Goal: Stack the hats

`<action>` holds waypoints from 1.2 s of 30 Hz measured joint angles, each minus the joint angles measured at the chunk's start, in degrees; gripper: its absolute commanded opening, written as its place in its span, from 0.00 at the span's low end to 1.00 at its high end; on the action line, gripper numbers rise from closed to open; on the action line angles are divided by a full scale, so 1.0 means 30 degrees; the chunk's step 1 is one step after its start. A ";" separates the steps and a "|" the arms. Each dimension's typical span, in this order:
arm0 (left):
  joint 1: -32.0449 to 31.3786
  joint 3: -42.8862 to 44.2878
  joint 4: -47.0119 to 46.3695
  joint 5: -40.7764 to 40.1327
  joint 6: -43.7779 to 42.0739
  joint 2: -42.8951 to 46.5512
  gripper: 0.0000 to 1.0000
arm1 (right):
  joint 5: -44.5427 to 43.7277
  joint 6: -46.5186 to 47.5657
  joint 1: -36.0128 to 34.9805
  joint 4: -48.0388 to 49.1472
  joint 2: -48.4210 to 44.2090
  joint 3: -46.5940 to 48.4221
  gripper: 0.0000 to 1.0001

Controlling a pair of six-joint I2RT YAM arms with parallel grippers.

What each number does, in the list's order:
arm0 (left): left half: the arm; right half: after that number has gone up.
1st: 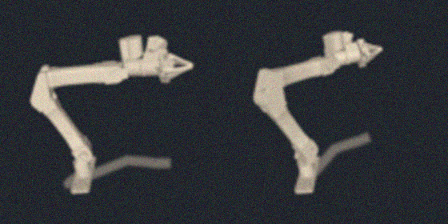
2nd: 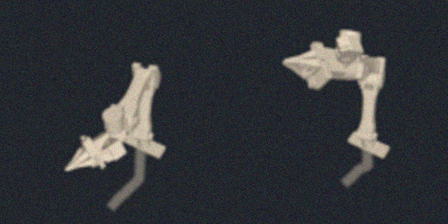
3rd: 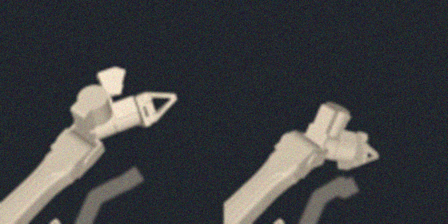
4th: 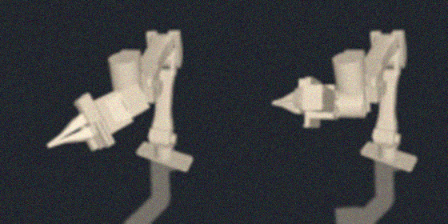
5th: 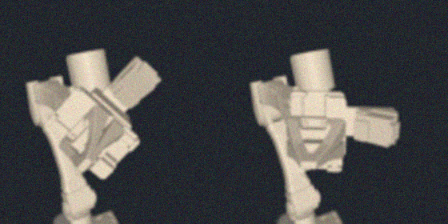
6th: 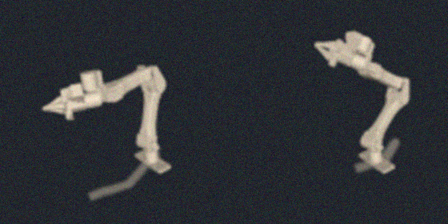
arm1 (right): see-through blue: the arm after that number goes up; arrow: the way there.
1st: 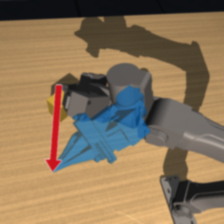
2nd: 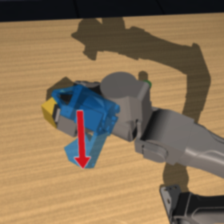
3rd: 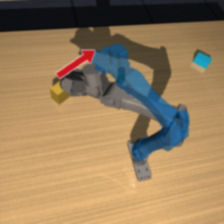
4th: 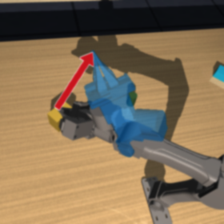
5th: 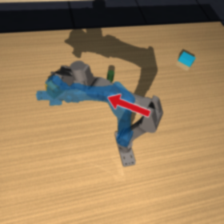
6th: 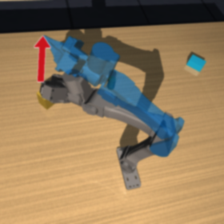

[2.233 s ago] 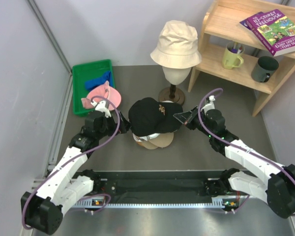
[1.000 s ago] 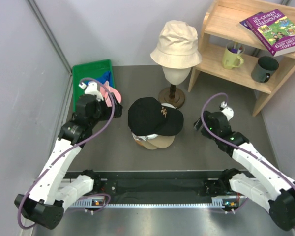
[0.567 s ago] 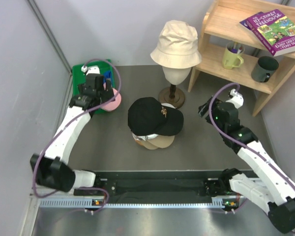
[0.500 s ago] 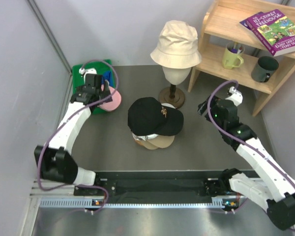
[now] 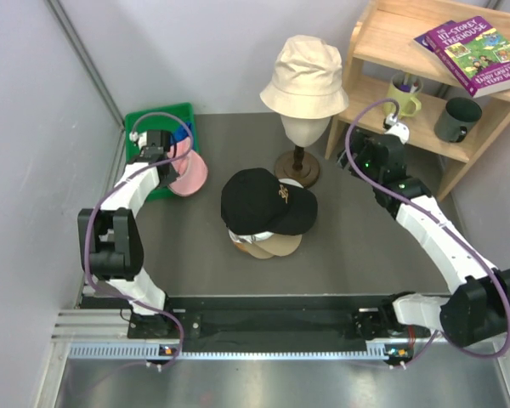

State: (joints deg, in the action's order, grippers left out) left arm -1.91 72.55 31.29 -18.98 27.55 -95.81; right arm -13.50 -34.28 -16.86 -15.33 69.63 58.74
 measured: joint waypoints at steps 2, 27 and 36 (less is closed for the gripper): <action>0.0051 0.0517 -0.0670 0.0233 0.0474 -0.0124 0.00 | 0.0393 0.0699 0.0000 0.0444 0.0393 0.0692 0.76; 0.0138 0.5355 0.6492 0.5763 0.1523 0.6033 0.00 | 0.6805 1.1089 -1.2808 0.5013 0.3891 0.7111 0.82; 0.0138 0.5574 0.8743 0.8444 0.2004 0.6470 0.00 | 0.4226 1.5985 -1.7733 0.3614 0.6266 0.9340 0.85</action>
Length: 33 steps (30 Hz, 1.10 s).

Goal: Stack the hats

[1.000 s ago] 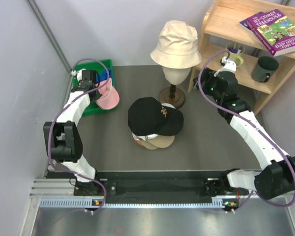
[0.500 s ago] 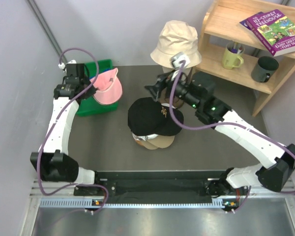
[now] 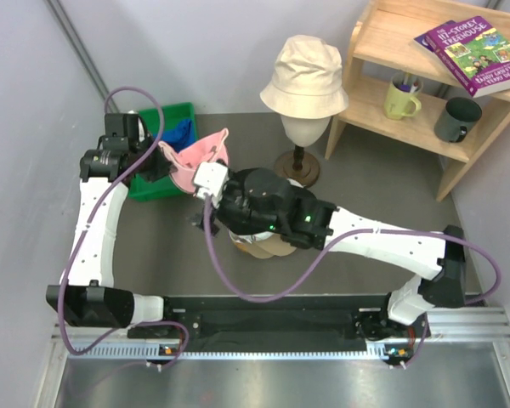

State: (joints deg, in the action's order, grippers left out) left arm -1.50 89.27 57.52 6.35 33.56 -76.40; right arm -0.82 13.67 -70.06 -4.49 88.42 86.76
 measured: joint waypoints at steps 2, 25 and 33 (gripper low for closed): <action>0.0000 0.0022 0.0299 0.0386 0.0036 0.0175 0.00 | -0.0947 0.1027 -0.0619 -0.0109 0.0495 0.0328 0.85; 0.0000 0.1078 0.2652 0.1545 -0.0022 0.2127 0.00 | -1.0877 1.0681 -0.2186 0.0678 0.6608 0.3410 0.00; 0.0087 0.1086 0.2324 0.1858 -0.0109 0.2397 0.53 | -1.0083 0.9187 -0.1610 0.0299 0.6550 0.3730 0.00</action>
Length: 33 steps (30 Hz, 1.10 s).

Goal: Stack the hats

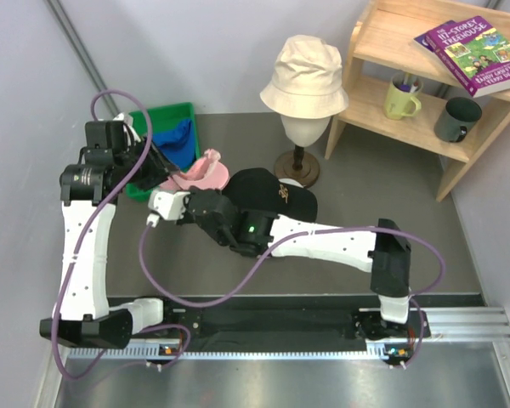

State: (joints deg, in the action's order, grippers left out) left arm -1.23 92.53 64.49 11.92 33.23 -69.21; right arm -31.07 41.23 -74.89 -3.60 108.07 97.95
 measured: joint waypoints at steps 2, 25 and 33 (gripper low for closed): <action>-0.0007 0.0197 -0.0109 0.0160 -0.0117 0.0109 0.70 | 0.0976 -0.1392 0.0780 -0.0721 -0.0211 0.0036 0.00; -0.0007 0.1093 -0.8160 -0.2368 -0.3315 0.2484 0.99 | 2.4101 -2.4793 1.6334 0.2091 -0.9020 -0.1260 0.00; 0.0000 -0.1632 -1.2808 0.3963 -0.2572 0.3519 0.99 | 3.1503 -3.1503 1.9256 0.8167 -1.1854 -0.4787 0.00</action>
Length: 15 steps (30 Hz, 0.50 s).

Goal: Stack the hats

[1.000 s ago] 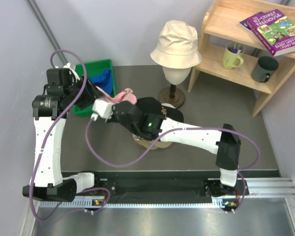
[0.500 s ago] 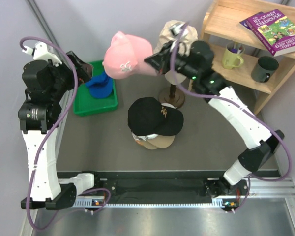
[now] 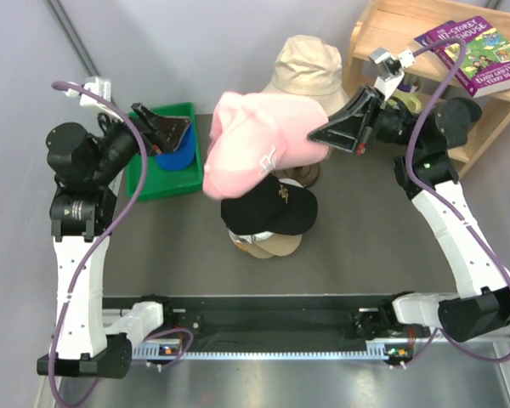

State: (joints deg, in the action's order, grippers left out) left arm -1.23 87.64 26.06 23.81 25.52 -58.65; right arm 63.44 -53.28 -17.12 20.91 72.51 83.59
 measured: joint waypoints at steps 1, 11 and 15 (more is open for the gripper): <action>0.0007 -0.0219 -0.0707 0.1144 0.0517 -0.0080 0.99 | 0.0627 -0.1173 0.0000 0.1137 -0.0109 -0.0291 0.00; -0.0015 -0.1734 -0.2499 0.3548 0.2171 -0.0226 0.99 | 0.1566 -0.5464 0.0291 0.4568 -0.1166 -0.1967 0.00; 0.0007 -0.1734 0.0262 -0.1712 0.0954 0.0546 0.99 | 0.0029 -0.5428 -0.0044 0.4014 -0.1792 -0.4073 0.00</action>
State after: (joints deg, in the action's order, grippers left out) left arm -1.21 82.43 26.85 18.68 28.38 -57.01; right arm 63.53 -69.56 -17.26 32.95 67.13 71.37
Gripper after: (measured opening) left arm 0.991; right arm 0.046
